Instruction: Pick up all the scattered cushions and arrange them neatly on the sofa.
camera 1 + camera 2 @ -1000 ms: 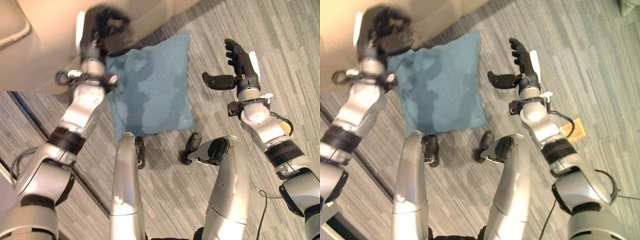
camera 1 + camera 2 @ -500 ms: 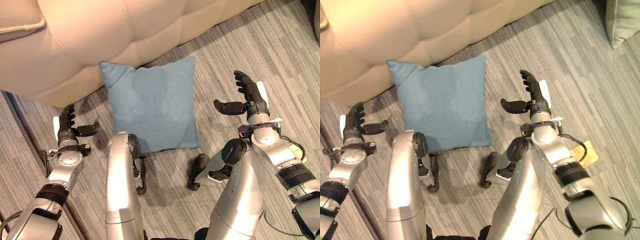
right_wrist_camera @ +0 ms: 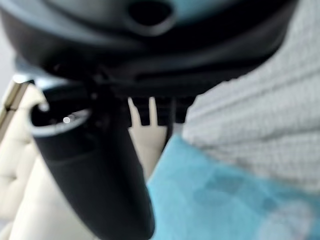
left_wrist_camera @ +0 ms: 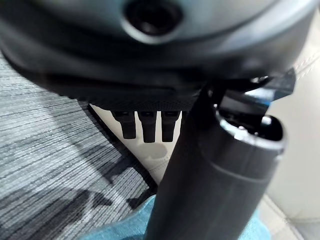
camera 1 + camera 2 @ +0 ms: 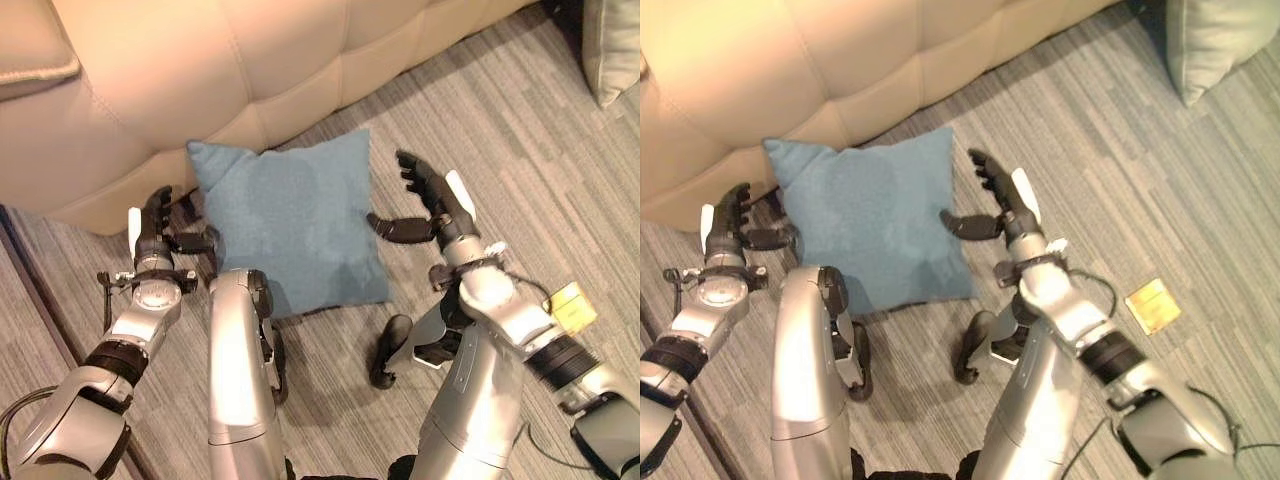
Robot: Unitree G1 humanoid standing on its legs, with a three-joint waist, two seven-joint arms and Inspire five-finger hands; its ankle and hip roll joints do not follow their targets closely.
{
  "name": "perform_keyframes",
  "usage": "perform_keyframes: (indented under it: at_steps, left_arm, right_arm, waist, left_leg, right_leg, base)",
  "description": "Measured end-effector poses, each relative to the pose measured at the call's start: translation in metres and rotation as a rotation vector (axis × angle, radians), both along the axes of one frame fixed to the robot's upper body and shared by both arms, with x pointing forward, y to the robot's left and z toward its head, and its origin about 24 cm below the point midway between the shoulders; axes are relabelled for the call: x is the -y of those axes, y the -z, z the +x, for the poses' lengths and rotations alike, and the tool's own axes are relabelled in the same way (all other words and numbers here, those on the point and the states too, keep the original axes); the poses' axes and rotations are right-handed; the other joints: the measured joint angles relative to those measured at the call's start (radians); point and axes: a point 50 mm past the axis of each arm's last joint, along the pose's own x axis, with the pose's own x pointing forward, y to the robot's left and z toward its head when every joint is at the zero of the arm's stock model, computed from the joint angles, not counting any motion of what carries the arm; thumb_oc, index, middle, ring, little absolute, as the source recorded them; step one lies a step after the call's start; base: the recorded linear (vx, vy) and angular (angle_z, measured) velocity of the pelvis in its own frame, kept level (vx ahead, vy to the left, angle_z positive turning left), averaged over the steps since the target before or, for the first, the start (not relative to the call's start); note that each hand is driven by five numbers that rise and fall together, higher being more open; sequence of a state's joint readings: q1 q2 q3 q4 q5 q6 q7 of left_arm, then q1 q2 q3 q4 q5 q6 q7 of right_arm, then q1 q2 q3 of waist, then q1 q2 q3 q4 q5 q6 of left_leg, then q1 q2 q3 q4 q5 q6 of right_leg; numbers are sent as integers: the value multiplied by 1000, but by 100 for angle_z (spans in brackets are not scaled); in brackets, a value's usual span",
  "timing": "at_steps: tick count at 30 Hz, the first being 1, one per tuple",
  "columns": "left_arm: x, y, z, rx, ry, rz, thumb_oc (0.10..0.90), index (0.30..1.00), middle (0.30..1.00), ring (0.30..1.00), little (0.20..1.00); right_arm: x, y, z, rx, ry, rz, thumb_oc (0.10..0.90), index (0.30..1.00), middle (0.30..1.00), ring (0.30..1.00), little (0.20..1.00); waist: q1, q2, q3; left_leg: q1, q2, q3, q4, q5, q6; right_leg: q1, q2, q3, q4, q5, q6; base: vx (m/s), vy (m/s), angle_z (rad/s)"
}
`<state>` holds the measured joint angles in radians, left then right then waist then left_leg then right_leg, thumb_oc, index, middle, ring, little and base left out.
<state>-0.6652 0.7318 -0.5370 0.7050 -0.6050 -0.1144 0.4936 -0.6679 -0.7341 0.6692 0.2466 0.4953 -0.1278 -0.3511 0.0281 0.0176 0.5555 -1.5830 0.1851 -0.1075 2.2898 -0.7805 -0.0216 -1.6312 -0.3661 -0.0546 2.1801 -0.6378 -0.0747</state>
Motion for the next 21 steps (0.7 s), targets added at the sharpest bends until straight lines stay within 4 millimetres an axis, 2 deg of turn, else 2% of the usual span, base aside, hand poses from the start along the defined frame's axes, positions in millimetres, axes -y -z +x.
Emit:
perform_keyframes:
  at_steps: [4,7,8,9,10,11,13,21]
  left_arm:
    - [18,-8,11,-11,73,61,800,900,900,900,900]
    - [26,-12,18,-24,92,99,800,900,900,900,900]
    - [32,-14,20,-34,110,127,745,818,818,818,818]
    - [37,-13,22,-39,128,136,400,300,300,300,300]
    - [41,-14,23,-34,133,129,400,300,300,300,300]
    - [42,-16,24,-21,129,100,400,300,300,300,300]
    - [41,-19,25,-6,122,78,400,300,300,300,300]
    - [43,-19,26,-3,121,22,400,300,300,300,300]
  right_arm:
    - [-11,-5,3,-2,-35,18,800,900,900,900,900]
    - [-29,-15,1,28,-111,3,800,900,900,900,900]
    - [-39,-21,2,44,-146,-17,800,900,900,900,900]
    - [-46,-25,3,54,-164,-4,800,900,900,900,900]
    - [-61,-32,3,62,-205,57,800,900,900,900,900]
    - [-63,-34,3,72,-216,67,800,900,900,900,900]
    - [-61,-34,4,76,-208,70,800,900,900,900,900]
    - [-57,-33,6,80,-173,75,800,900,900,900,900]
  waist:
    - [7,1,0]
    - [9,3,1]
    - [10,9,3]
    - [11,13,3]
    - [10,19,2]
    - [12,19,2]
    - [16,19,2]
    - [16,20,2]
  left_leg:
    - [2,6,-9,5,-1,-3]
    - [8,14,-15,2,-2,-4]
    - [13,25,-11,-7,-2,-3]
    - [22,26,-7,-14,-2,-3]
    - [33,26,-3,-34,-2,-3]
    - [42,28,11,-44,-2,-3]
    - [42,30,8,-39,-2,-3]
    - [42,34,-8,-35,-5,-11]
  right_leg:
    - [2,15,-7,-1,6,4]
    - [7,33,-15,-19,25,12]
    - [10,47,-15,-42,43,21]
    - [14,56,-12,-60,52,22]
    - [15,71,-7,-94,64,37]
    - [16,69,0,-104,67,44]
    - [14,84,3,-106,78,47]
    - [15,84,-12,-101,88,30]
  base:
    - [-27,64,-8]
    - [-34,132,-19]
    - [-10,172,-35]
    - [15,177,-46]
    - [35,153,-35]
    - [29,130,-25]
    - [7,68,-8]
    - [1,8,-3]
